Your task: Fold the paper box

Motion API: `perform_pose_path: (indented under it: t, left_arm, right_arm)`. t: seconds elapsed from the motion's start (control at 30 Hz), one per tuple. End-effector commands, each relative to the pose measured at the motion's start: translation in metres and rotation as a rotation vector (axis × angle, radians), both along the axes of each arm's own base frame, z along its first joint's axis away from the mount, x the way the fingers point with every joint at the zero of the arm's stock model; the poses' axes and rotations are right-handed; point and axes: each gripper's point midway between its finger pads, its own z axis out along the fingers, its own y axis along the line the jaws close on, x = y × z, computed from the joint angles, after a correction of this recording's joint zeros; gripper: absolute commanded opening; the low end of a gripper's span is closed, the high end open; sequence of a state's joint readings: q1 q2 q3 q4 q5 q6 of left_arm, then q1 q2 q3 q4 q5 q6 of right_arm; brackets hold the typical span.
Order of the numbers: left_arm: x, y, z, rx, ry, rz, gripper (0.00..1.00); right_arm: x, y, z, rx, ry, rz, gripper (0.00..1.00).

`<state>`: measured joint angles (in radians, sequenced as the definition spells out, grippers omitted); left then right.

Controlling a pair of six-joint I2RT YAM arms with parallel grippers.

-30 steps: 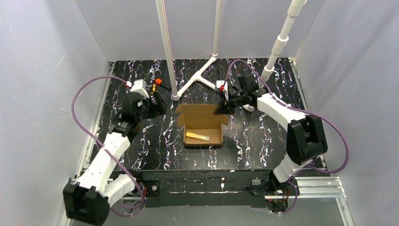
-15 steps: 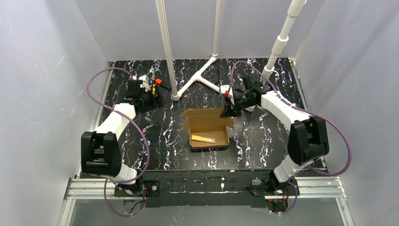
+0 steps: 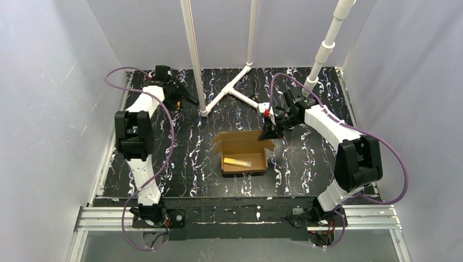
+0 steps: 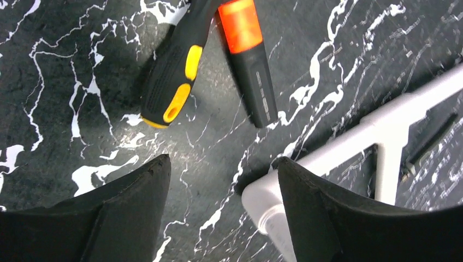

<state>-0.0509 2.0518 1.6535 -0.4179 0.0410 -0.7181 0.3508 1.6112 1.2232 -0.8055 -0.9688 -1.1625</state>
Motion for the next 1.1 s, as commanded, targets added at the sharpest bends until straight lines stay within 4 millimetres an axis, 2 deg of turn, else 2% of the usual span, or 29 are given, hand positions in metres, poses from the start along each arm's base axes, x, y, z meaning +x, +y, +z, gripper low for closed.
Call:
perform_pose_path:
  t: [0.0,0.17,0.2,0.33,0.47,0.93,1.0,1.07]
  left_arm:
    - [0.0,0.005,0.007,0.137,0.084,0.109,0.68]
    - [0.018,0.002,0.001,0.2,0.153,0.125,0.65]
    - [0.027,-0.001,0.005,0.205,0.136,0.121,0.63]
    - [0.039,-0.003,-0.002,0.261,0.135,0.129,0.51]
    - [0.048,-0.003,-0.009,0.269,0.132,0.133,0.48]
    - [0.051,-0.017,-0.052,0.223,0.193,0.097,0.47]
    - [0.049,-0.017,-0.056,0.224,0.204,0.09,0.44]
    - [0.046,-0.018,-0.058,0.219,0.214,0.08,0.35]
  right_arm:
    - [-0.006,-0.005,-0.007,-0.04,0.045,0.005,0.01]
    - [-0.007,-0.004,-0.005,-0.033,0.052,0.01,0.01]
    - [-0.007,-0.004,-0.005,-0.031,0.053,0.01,0.01]
    - [-0.008,-0.003,-0.005,-0.026,0.061,0.014,0.01]
    - [-0.009,-0.003,-0.004,-0.024,0.06,0.015,0.01]
    - [-0.01,-0.003,-0.003,-0.016,0.061,0.018,0.01]
    - [-0.011,-0.002,-0.003,-0.014,0.067,0.02,0.01]
    - [-0.011,-0.002,-0.003,-0.013,0.067,0.02,0.01]
